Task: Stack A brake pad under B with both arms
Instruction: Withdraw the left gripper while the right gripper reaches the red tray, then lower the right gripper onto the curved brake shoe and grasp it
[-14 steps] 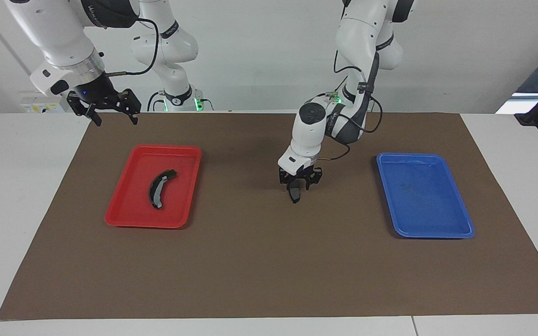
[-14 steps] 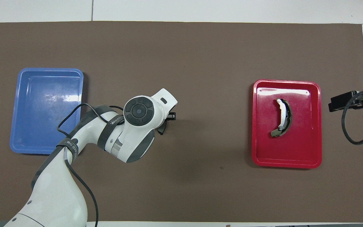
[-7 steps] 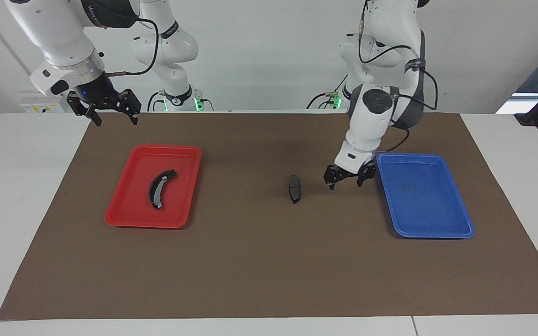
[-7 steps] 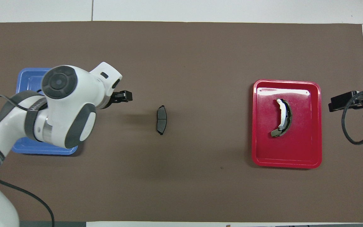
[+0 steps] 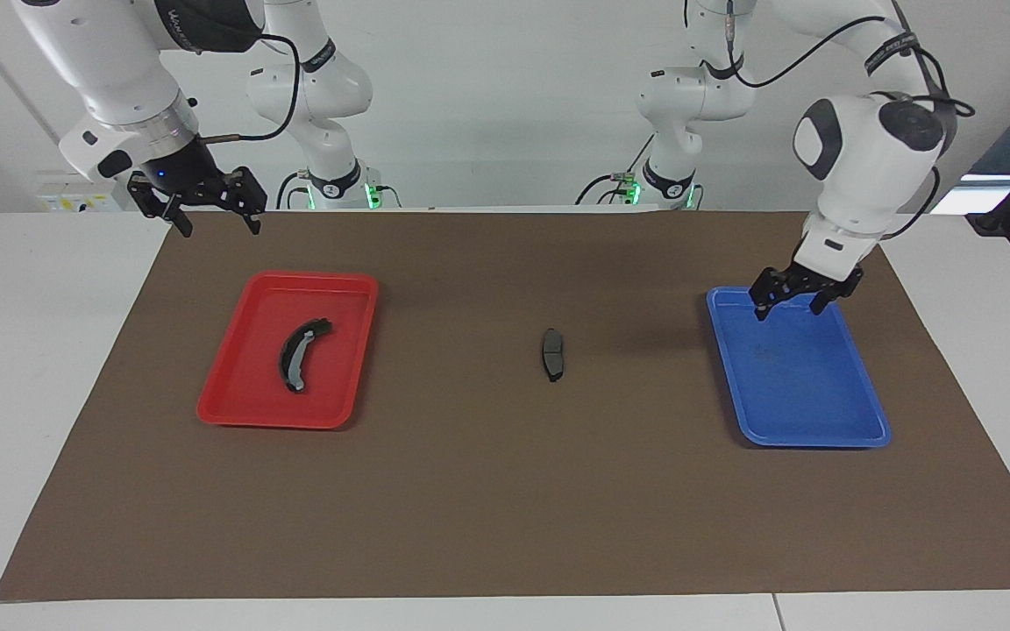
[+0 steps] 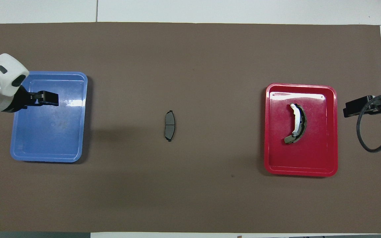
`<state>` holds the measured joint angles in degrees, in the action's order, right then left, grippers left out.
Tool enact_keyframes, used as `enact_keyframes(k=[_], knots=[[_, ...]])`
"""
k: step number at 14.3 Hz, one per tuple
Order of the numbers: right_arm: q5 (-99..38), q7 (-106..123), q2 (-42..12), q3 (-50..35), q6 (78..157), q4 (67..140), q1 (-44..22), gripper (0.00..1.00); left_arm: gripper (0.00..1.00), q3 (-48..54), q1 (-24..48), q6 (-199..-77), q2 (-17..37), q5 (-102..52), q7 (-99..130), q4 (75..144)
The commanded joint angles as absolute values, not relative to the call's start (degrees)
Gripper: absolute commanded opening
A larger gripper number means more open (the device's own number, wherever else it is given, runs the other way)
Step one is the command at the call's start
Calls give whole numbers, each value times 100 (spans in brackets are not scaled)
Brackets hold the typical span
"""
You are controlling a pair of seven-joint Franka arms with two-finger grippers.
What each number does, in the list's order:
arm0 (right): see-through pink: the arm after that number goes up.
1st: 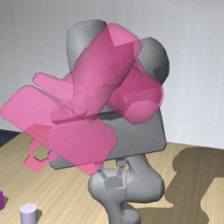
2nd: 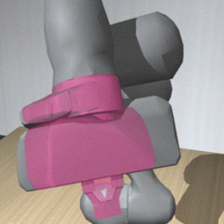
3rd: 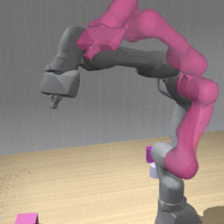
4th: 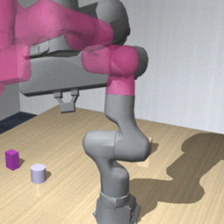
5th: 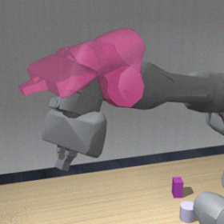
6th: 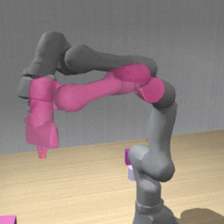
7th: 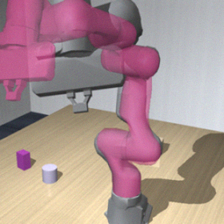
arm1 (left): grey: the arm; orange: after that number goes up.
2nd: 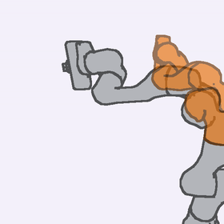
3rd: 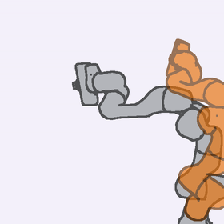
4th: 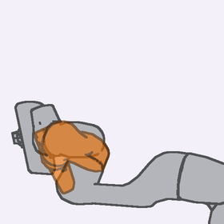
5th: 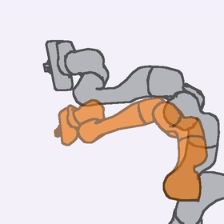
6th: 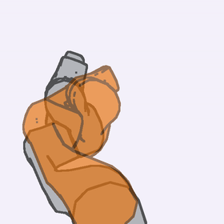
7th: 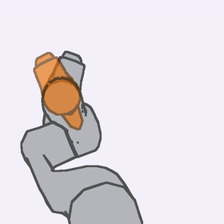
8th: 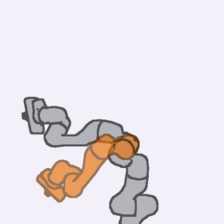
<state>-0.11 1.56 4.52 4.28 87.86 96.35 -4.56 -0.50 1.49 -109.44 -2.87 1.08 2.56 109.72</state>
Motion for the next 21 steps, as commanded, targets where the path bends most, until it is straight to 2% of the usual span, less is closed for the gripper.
enact_keyframes(k=[1, 3, 7, 12, 15, 21], knots=[[-114, 141, 571, 422, 9007, 9843, -492, 100, 100, 9, -70, -9926, -220, 70, 149, 10084], [-123, 123, 597, 422, 9490, 10211, -510, 100, 100, 9, -105, -9459, -194, 70, 141, 9618], [-228, -411, 598, 422, 10772, 11397, -527, 100, 100, 18, -97, -8677, -18, 62, 132, 8922], [-334, -685, -122, 422, 12082, 12206, -580, 100, 100, 26, -88, -8437, -210, 62, -132, 9245], [-334, -729, -307, 422, 13207, 12927, -563, 100, 100, 26, -62, -8446, -237, 62, -132, 9316], [-334, -808, -668, 431, 13455, 13034, -475, 99, 100, 26, -97, -8429, -237, 62, -88, 9308]])
